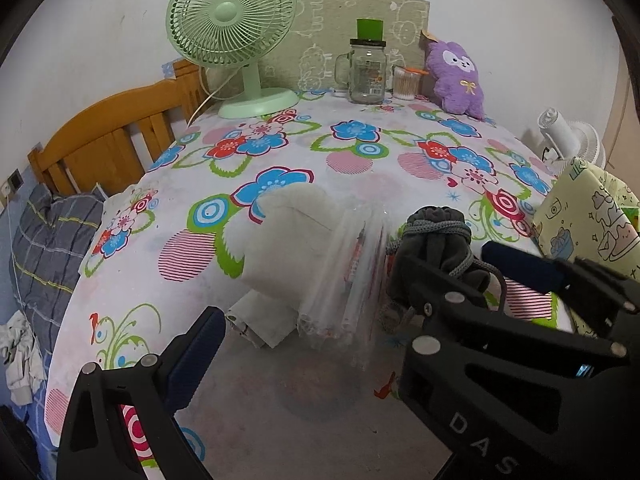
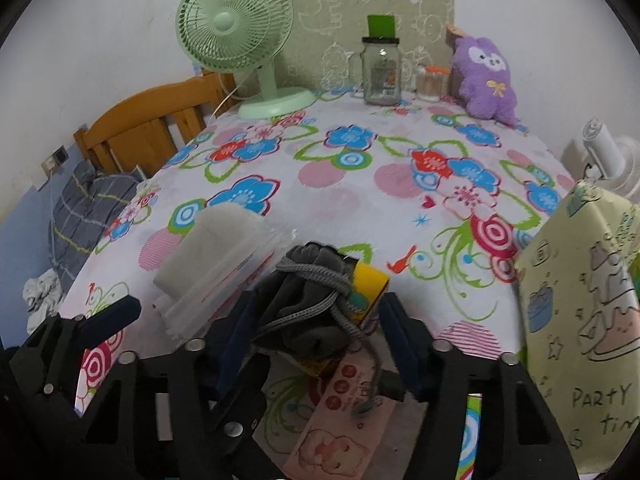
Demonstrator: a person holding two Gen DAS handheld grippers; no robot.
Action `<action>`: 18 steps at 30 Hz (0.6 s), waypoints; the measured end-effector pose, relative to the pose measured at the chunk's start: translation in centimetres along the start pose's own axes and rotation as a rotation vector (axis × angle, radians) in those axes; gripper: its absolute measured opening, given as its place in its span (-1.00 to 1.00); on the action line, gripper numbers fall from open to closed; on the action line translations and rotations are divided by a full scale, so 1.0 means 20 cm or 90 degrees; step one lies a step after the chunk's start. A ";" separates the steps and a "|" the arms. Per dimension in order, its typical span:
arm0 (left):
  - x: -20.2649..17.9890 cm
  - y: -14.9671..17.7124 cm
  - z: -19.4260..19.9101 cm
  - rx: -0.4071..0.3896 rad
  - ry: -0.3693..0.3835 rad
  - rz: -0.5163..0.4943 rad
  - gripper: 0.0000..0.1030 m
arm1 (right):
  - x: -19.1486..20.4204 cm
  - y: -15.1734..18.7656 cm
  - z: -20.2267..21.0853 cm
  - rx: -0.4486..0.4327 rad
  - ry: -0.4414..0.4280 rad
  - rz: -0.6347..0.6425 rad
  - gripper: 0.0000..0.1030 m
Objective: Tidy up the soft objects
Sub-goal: 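Grasp the grey drawstring pouch with the right gripper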
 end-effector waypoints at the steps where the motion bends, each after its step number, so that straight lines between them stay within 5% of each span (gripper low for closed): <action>1: 0.00 0.00 0.00 0.000 0.000 0.002 0.94 | 0.01 0.00 0.00 0.001 -0.004 0.003 0.09; 7: 0.00 0.00 0.02 -0.002 -0.010 0.000 0.93 | 0.01 0.01 0.01 -0.003 -0.021 0.013 -0.27; 11: -0.02 0.00 0.04 -0.016 -0.014 0.003 0.71 | 0.00 0.01 0.04 -0.017 -0.015 0.010 -0.33; 18: -0.07 -0.04 0.04 -0.023 -0.010 0.002 0.67 | -0.07 0.00 0.09 -0.037 0.006 -0.007 -0.35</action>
Point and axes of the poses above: each gripper's, at about its wrist camera, not at the fingertips, and z roughly against the way its jaws point, x to its left, y to its underside, the point moved 1 cm from there along -z, roughly the way its jaws point, and after that the axes turned 9 degrees about z, right-handed, at the moved point
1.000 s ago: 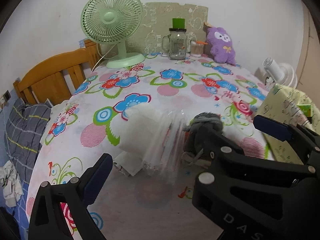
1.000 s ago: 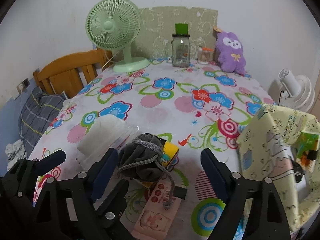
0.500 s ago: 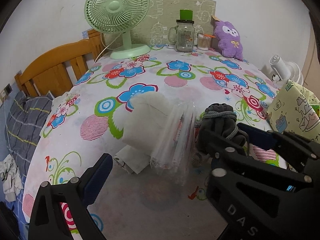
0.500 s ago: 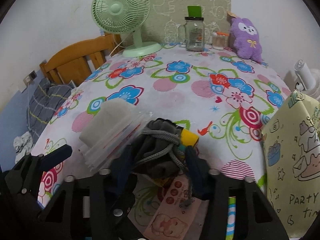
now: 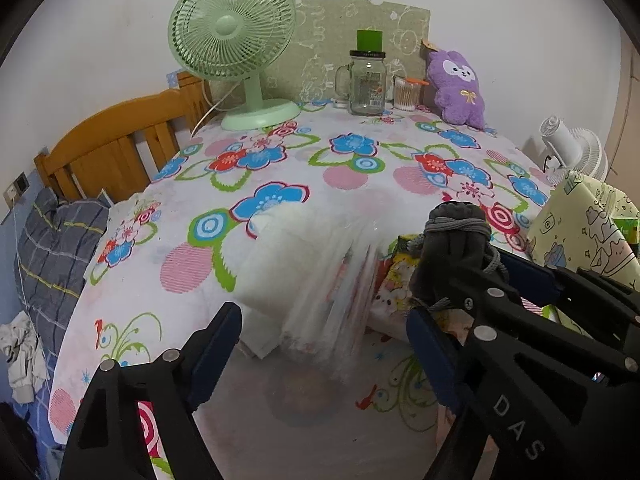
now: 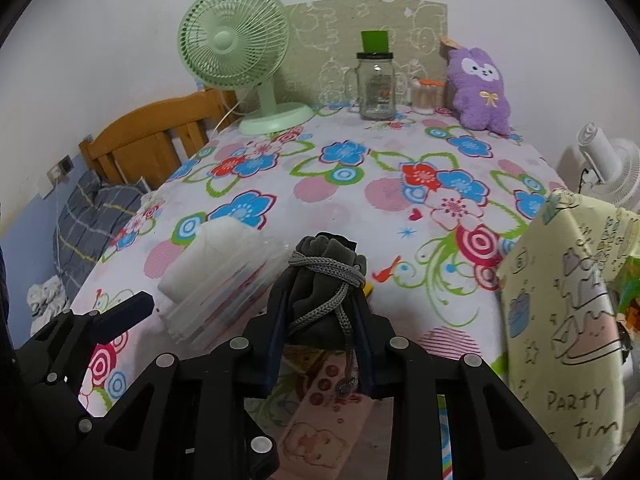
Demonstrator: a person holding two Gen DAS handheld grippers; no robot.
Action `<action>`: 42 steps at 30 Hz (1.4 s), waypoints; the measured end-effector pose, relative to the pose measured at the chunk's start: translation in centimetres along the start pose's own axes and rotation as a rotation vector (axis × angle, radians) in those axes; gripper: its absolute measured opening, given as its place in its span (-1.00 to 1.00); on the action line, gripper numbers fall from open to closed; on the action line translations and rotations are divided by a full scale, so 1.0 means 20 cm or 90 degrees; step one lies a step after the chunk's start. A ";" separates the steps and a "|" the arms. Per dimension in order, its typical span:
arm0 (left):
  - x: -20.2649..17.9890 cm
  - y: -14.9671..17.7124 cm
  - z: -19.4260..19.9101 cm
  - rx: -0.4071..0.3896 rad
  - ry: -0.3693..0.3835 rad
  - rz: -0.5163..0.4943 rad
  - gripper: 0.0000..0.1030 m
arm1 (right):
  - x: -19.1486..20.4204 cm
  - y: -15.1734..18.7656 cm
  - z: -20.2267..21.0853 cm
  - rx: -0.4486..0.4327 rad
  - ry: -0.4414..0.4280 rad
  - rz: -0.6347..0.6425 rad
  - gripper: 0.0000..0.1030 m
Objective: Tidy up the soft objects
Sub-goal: 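Grasp the grey drawstring pouch with the right gripper, then grasp the clear plastic bags with the left gripper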
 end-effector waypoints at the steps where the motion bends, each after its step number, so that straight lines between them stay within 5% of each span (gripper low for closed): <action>1: -0.01 0.00 0.00 -0.004 0.000 -0.002 0.66 | -0.01 0.00 0.00 -0.002 0.003 -0.003 -0.35; 7: -0.03 -0.02 -0.04 0.000 -0.010 -0.013 0.40 | -0.04 -0.01 0.00 -0.003 0.012 -0.011 -0.35; 18: -0.03 -0.01 -0.08 0.026 0.021 -0.019 -0.46 | -0.04 -0.02 -0.06 0.012 0.010 -0.011 -0.35; 42: -0.09 -0.05 0.16 -0.040 0.045 -0.013 -0.63 | -0.05 -0.05 0.14 -0.035 0.022 -0.011 -0.35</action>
Point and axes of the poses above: each gripper's, at about its wrist camera, not at the fingertips, and z roughly against the way its jaws point, x to its left, y to its underside, the point moved 1 cm from there along -z, roughly the way its jaws point, and after that the axes turned 9 degrees about z, right-handed, at the moved point
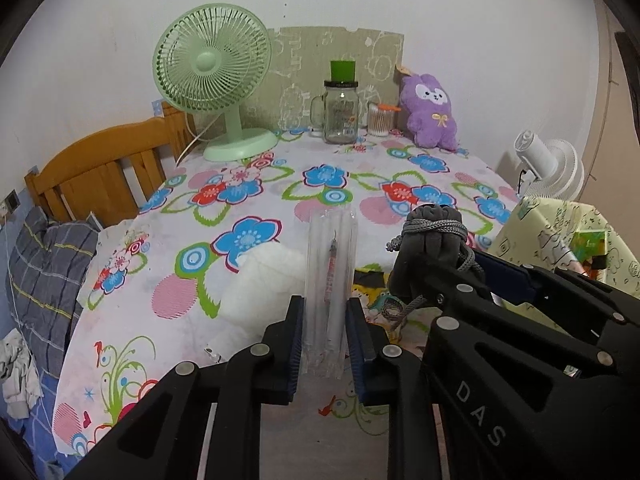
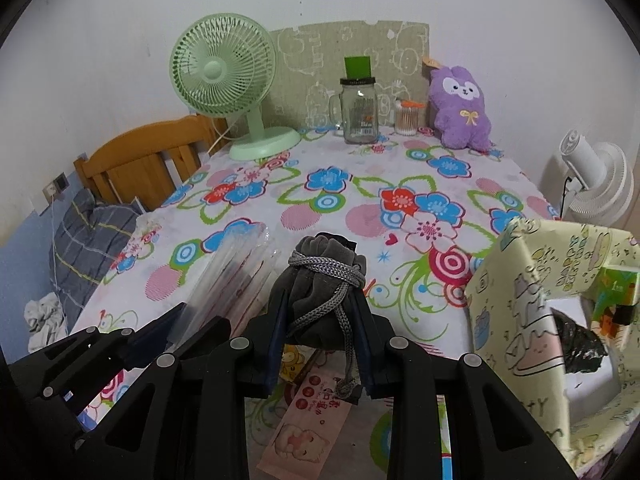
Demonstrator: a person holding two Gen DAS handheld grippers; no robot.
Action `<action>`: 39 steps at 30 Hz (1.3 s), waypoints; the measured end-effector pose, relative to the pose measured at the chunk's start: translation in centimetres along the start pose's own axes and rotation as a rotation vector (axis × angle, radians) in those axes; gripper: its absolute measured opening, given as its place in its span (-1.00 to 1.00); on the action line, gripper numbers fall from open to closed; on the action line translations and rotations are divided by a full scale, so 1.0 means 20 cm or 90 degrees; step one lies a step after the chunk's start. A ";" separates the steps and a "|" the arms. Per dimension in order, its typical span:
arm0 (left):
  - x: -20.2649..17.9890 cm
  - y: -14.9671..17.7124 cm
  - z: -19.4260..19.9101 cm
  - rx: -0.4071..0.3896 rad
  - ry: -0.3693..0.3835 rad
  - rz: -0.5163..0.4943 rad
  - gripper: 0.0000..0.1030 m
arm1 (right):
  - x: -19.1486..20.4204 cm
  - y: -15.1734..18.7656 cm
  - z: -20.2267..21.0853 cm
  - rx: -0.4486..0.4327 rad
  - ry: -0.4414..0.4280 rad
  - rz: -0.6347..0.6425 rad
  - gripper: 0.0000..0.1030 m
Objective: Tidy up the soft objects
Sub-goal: 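Grasp the clear plastic bags with the left gripper, then carry the grey pouch and clear bags in both grippers toward the paper box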
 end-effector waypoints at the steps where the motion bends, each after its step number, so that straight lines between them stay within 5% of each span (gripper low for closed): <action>1: 0.00 -0.01 0.01 -0.003 0.001 0.000 -0.63 | 0.00 -0.01 0.02 -0.004 0.002 0.000 -0.35; 39: -0.20 -0.20 0.30 -0.081 0.029 0.000 -0.63 | -0.14 -0.20 0.38 -0.086 0.020 -0.007 -0.35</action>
Point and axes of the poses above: each gripper's, at about its wrist camera, not at the fingertips, and z roughly against the way its jaws point, x to its left, y to its underside, the point moved 1 cm from there along -z, roughly the way its jaws point, and after that the axes turned 9 degrees about z, right-handed, at the moved point
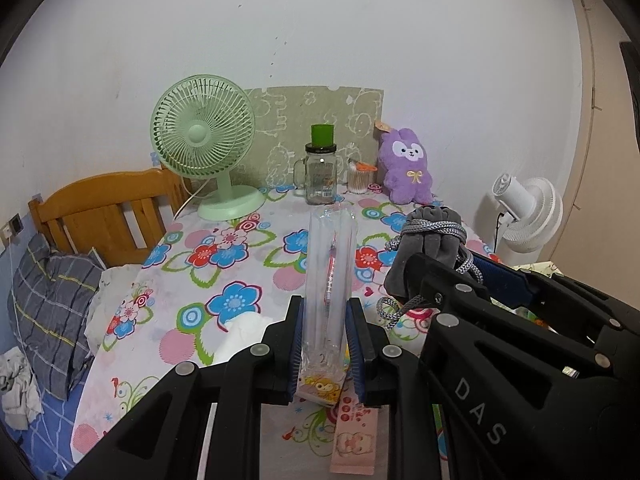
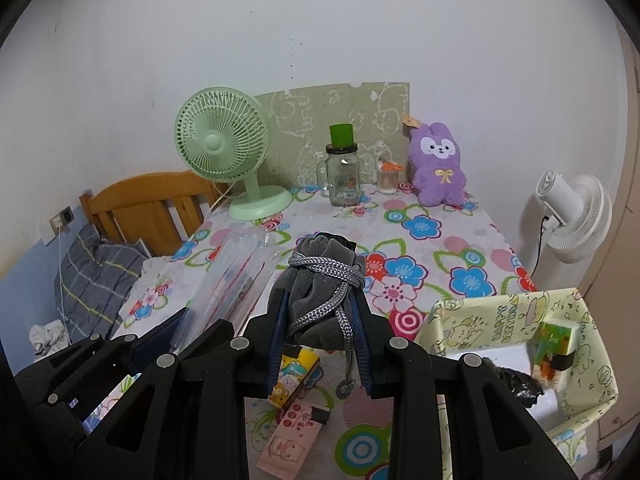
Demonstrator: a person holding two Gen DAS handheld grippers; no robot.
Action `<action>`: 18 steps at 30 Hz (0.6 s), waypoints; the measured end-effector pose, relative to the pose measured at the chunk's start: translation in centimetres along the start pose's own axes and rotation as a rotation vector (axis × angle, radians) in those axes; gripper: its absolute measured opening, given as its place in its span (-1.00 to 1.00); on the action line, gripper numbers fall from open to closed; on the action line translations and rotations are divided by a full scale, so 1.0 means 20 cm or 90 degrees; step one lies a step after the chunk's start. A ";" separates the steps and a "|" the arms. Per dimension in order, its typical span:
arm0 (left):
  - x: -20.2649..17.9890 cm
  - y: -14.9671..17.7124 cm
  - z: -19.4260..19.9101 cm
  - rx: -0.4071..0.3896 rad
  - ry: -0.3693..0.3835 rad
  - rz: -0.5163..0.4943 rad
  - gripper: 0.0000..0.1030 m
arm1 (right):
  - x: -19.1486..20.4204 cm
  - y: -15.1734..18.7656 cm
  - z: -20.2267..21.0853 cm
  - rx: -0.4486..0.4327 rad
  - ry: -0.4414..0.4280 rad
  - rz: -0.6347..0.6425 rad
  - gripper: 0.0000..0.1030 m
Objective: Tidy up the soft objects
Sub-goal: 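Carry the grey pouch and clear bags in both grippers toward the paper box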
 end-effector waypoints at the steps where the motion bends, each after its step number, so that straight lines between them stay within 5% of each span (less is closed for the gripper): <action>1: -0.01 0.00 0.00 0.000 0.002 0.000 -0.63 | -0.01 0.00 0.01 -0.003 0.000 -0.002 -0.35; 18: -0.21 -0.02 -0.02 -0.007 0.032 -0.003 -0.62 | -0.20 -0.02 0.06 -0.010 0.020 -0.013 -0.35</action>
Point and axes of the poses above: each gripper's, at about its wrist camera, not at the fingertips, and z roughly against the way its jaws point, x to its left, y to its underside, the point moved 1 cm from there along -z, roughly the way its jaws point, and after that the axes turned 9 degrees about z, right-handed, at the moved point
